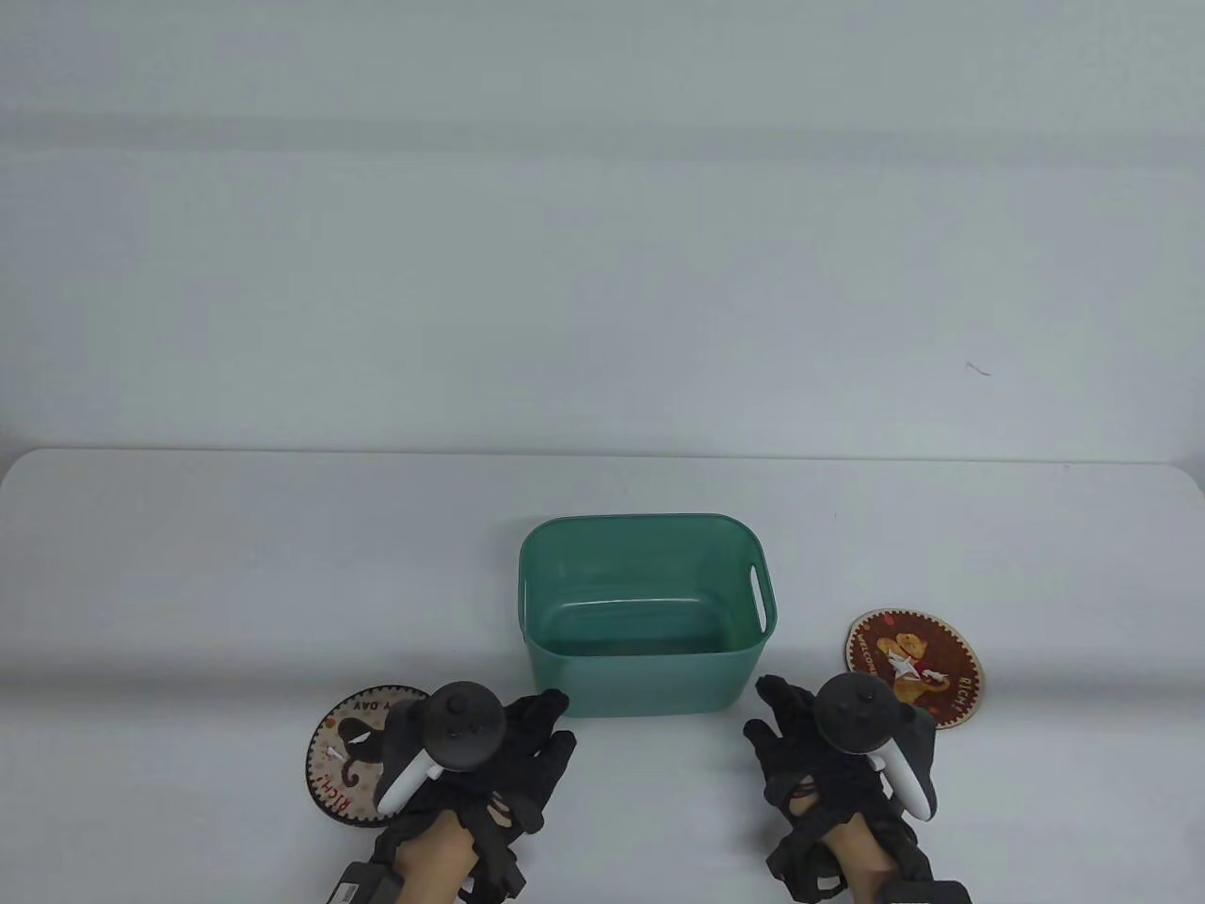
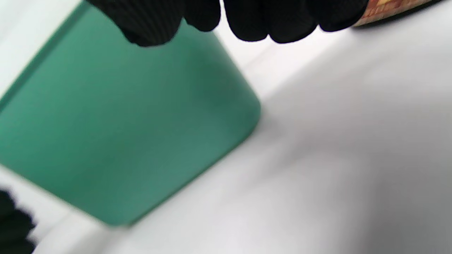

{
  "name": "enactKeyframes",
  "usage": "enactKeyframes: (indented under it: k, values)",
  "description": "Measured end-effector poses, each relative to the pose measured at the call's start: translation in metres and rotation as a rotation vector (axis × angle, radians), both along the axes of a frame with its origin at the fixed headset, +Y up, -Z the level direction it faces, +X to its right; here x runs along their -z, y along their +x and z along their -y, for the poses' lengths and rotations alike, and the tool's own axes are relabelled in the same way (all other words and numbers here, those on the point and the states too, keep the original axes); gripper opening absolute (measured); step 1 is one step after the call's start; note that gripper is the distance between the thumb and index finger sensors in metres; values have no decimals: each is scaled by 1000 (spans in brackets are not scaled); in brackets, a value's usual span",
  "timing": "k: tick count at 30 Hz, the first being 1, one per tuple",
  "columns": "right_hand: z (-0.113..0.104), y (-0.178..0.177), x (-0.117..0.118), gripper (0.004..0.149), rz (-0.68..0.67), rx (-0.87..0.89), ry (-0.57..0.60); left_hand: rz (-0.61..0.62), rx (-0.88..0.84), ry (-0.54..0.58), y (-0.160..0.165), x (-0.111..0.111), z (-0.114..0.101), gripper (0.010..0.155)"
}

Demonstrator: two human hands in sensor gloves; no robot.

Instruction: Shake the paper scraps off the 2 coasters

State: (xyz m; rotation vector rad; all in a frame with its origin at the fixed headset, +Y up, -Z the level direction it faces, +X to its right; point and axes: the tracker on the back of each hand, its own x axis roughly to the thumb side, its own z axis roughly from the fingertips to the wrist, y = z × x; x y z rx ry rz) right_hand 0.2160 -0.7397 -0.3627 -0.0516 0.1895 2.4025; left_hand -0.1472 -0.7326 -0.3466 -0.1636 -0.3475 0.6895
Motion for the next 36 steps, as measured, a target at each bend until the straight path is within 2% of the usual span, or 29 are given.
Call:
enactKeyframes:
  k: [5, 9, 12, 17, 22, 29, 36]
  values:
    - [-24, 58, 21, 61, 208, -41, 85, -8, -21, 2, -2, -1, -2, 65]
    - [-32, 115, 46, 62, 346, -85, 50, -11, -26, 4, -1, 0, -2, 65]
    - [-27, 140, 62, 62, 397, -130, 3, -10, -15, 3, -1, -1, 0, 65]
    - [-4, 173, 92, 63, 437, -212, -156, -24, 3, -17, -4, 1, 3, 65]
    - [21, 188, 111, 65, 445, -293, -259, -39, 10, -22, -6, 1, 3, 65]
    - [47, 190, 123, 67, 451, -323, -370, -39, 5, -42, -5, 0, 6, 65]
    - [41, 180, 131, 58, 409, -465, -332, -35, -3, -59, -5, 0, 7, 65]
